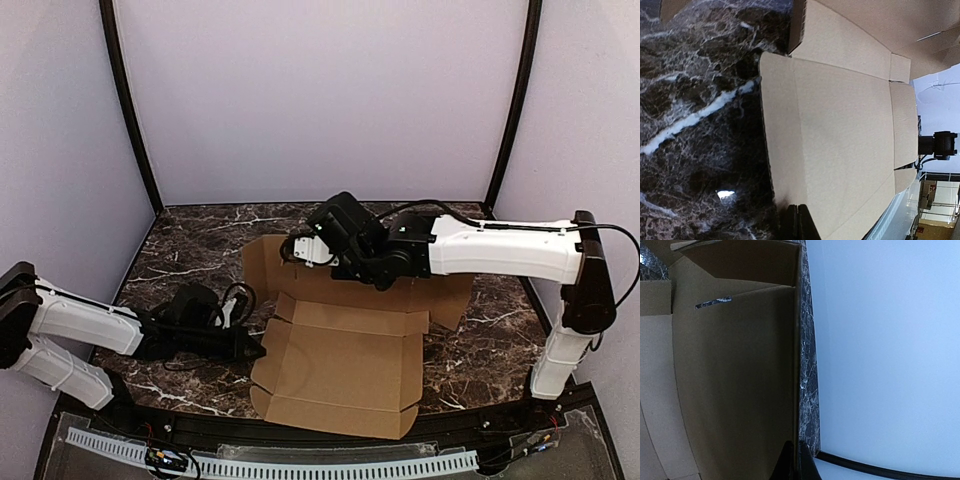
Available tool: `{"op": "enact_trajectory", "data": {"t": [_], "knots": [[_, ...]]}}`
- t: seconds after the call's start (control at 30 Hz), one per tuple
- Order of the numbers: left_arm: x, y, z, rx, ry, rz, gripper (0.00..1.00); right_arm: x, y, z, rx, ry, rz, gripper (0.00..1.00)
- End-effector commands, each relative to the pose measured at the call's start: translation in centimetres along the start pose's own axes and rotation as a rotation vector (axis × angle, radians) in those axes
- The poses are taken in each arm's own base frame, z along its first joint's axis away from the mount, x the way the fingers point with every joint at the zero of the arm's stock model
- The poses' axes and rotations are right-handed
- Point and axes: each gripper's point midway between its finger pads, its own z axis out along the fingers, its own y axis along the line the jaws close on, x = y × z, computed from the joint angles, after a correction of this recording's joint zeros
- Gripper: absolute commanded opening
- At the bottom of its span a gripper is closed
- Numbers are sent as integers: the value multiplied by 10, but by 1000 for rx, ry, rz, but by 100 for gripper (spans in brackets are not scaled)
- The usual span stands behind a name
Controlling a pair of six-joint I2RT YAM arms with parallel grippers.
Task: Fold the paper box
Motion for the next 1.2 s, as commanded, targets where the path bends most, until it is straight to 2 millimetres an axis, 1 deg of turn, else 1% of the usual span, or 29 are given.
{"op": "enact_trajectory", "data": {"t": [0.0,0.13,0.2,0.33,0.43,0.63,0.83,1.07,1.17], "knots": [[16,21,6,-71,36,7,1,1,-17,-9,36,-22,69,0],[21,34,10,-124,47,-1,1,2,-18,-11,37,-20,76,0],[22,47,11,-188,40,3,1,2,-17,-12,32,-21,84,0],[31,62,13,-234,51,-14,1,4,-10,-16,12,-17,100,0],[34,65,15,-237,51,-29,1,6,-3,-19,-9,-26,111,0],[35,70,14,-254,40,-42,1,18,14,-23,-56,-35,99,0],[36,73,14,-262,39,-44,1,20,29,-31,-115,-87,95,0],[36,73,16,-263,44,-45,1,26,60,-26,-177,-67,73,0],[36,73,17,-262,45,-46,1,28,69,-22,-194,-53,67,0]]}}
